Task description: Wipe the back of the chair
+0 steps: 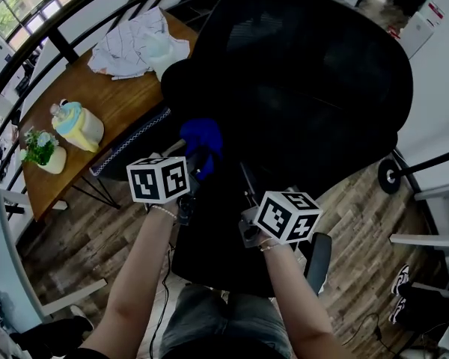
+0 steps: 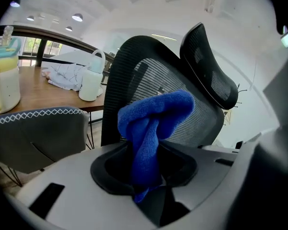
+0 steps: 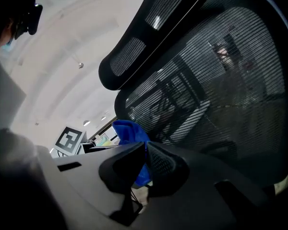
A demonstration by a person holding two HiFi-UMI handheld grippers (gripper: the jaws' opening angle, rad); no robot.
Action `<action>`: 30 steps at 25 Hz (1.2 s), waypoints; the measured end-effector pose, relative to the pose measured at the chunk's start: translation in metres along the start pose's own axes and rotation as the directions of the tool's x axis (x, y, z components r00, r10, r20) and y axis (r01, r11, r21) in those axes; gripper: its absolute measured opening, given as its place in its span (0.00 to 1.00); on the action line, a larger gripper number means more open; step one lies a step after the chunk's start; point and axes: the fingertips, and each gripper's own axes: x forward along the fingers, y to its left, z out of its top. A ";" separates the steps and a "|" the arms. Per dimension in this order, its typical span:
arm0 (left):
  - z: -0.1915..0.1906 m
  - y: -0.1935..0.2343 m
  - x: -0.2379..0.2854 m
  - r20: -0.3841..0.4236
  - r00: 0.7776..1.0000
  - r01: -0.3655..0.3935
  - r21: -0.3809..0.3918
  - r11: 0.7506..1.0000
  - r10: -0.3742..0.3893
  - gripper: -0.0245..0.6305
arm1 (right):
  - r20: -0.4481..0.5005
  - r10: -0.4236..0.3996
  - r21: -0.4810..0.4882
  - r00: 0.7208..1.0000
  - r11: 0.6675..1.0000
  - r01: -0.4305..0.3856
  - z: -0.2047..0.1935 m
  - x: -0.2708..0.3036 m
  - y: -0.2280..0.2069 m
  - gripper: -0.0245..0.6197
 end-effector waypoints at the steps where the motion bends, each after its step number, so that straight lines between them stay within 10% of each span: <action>1: -0.002 -0.005 -0.001 -0.002 1.000 0.008 0.006 1.000 -0.008 0.25 | 0.005 -0.008 0.002 1.000 1.000 0.008 0.001 -0.004 -0.004 0.09; 12: -0.059 -0.113 0.036 -0.135 0.969 0.219 0.085 0.972 -0.207 0.25 | 0.091 -0.158 0.084 0.983 0.985 0.151 0.007 -0.075 -0.068 0.09; 23: -0.127 -0.242 0.088 -0.355 0.841 0.483 0.156 0.862 -0.407 0.25 | 0.180 -0.359 0.193 0.916 0.926 0.325 0.010 -0.159 -0.144 0.09; 30: -0.160 -0.280 0.118 -0.444 0.781 0.539 0.123 0.833 -0.440 0.25 | 0.203 -0.463 0.256 0.863 0.875 0.410 0.007 -0.208 -0.189 0.09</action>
